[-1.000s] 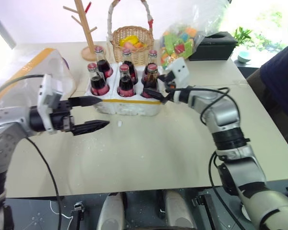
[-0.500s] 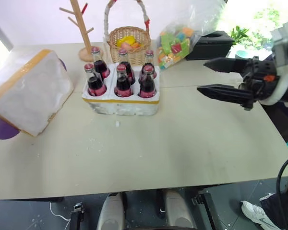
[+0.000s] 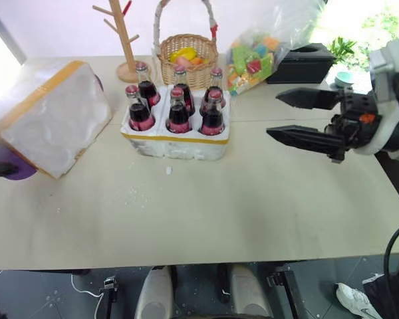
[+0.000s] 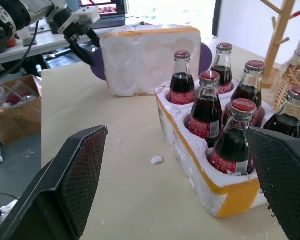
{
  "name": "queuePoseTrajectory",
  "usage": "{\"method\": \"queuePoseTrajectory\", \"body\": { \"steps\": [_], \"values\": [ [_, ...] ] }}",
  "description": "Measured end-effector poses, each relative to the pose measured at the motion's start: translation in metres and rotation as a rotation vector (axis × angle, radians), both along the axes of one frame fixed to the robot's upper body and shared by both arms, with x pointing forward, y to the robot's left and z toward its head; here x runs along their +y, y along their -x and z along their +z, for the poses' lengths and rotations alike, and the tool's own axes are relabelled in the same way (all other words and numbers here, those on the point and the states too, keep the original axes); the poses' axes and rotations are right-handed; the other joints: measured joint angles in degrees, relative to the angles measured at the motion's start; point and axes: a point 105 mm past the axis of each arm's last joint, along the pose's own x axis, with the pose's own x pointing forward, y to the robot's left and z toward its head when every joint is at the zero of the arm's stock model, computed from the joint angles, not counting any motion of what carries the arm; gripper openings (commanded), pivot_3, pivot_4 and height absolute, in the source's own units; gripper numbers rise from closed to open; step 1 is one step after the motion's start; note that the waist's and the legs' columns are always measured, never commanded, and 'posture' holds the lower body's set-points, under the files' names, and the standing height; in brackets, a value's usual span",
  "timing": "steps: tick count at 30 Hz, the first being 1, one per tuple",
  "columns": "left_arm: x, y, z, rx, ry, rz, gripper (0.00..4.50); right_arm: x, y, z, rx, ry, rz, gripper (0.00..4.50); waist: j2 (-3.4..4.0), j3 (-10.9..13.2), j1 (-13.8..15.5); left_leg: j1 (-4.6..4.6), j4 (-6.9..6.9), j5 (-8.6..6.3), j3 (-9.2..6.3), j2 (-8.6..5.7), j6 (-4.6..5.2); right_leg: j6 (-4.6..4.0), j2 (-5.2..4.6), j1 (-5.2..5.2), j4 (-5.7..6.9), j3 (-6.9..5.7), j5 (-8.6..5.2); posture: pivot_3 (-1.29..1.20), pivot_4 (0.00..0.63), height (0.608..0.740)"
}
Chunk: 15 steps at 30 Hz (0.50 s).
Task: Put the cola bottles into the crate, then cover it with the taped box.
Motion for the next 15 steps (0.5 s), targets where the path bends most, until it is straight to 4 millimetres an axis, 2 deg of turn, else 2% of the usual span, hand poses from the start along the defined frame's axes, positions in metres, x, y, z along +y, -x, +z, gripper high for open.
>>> {"method": "queuePoseTrajectory", "body": {
  "steps": [2,7,8,12,15],
  "values": [
    [0.0,-0.003,-0.002,0.009,-0.012,0.005,3.27,-0.002,0.001,0.002,-0.008,-0.013,-0.015,4.5,-0.07,0.0,-0.1,-0.04,0.04,0.0,0.01,0.0,0.0,-0.01,-0.02,-0.01,-0.05,0.03,0.0,0.0,0.15,0.74],
    [0.001,-0.006,0.003,-0.011,-0.014,0.022,0.57,-0.005,0.003,0.001,-0.001,-0.015,-0.04,4.5,-0.11,0.0,-0.1,-0.06,-0.04,-0.01,-0.03,0.01,0.01,0.04,-0.01,-0.06,-0.02,0.01,0.0,0.0,0.15,0.74],
    [0.001,-0.007,0.003,-0.013,-0.02,0.022,0.29,-0.005,0.002,-0.002,0.007,-0.014,-0.045,4.5,-0.11,0.0,-0.1,-0.06,-0.05,-0.01,-0.04,0.01,0.01,0.04,0.0,-0.06,-0.02,0.01,0.0,0.0,0.15,0.74],
    [0.002,-0.013,0.01,-0.072,-0.075,0.009,0.29,-0.009,0.003,-0.011,0.037,0.013,-0.066,4.5,-0.13,0.0,-0.1,-0.08,-0.01,0.0,-0.04,0.01,0.01,0.05,-0.01,-0.05,-0.02,0.01,0.0,0.0,0.15,0.74],
    [-0.003,-0.026,0.029,-0.218,-0.112,-0.031,0.29,-0.016,0.006,-0.022,0.078,0.051,-0.08,4.5,-0.19,-0.1,0.2,-0.17,0.08,0.0,-0.1,0.0,0.01,0.04,-0.01,-0.04,-0.03,0.0,-0.01,0.0,0.15,0.74]
  ]
}}
